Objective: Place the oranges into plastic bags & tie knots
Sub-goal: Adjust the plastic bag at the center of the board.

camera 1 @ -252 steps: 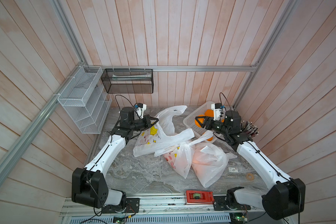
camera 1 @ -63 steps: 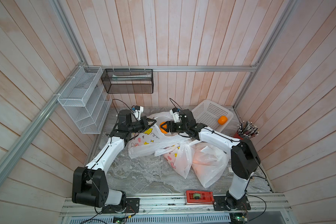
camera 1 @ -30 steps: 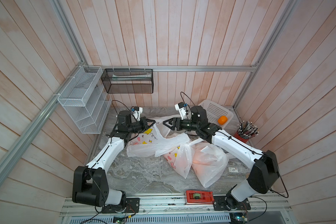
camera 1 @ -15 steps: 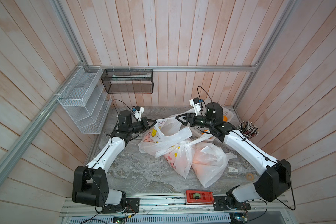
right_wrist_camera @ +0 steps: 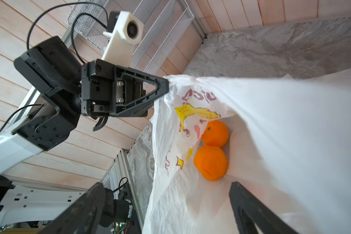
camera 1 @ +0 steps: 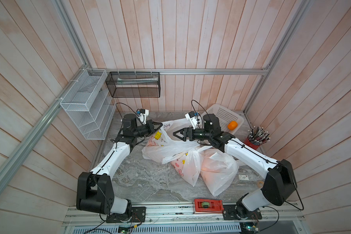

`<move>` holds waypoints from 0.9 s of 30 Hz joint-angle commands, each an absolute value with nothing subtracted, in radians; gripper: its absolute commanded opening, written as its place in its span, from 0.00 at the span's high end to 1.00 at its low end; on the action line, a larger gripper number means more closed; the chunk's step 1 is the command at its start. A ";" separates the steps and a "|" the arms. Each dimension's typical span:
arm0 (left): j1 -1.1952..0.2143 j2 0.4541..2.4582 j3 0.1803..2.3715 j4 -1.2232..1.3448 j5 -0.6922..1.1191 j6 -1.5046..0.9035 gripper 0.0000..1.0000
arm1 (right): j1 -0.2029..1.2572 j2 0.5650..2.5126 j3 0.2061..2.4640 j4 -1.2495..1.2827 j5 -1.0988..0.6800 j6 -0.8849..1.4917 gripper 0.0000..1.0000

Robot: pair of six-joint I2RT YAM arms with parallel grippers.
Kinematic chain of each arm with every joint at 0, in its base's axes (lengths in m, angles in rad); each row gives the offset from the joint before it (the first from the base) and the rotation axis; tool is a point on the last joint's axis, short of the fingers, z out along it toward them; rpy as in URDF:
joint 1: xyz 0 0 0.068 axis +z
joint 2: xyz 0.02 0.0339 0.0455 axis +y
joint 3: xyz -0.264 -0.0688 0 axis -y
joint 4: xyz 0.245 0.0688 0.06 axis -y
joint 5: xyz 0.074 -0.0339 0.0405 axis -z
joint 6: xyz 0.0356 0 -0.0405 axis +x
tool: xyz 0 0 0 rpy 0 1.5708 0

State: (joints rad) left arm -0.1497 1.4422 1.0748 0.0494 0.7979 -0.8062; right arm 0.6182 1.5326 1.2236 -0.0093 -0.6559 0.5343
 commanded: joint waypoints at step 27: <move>-0.086 1.417 1.070 0.041 0.684 -0.816 1.00 | 0.279 1.266 1.239 -0.203 -0.647 0.454 0.03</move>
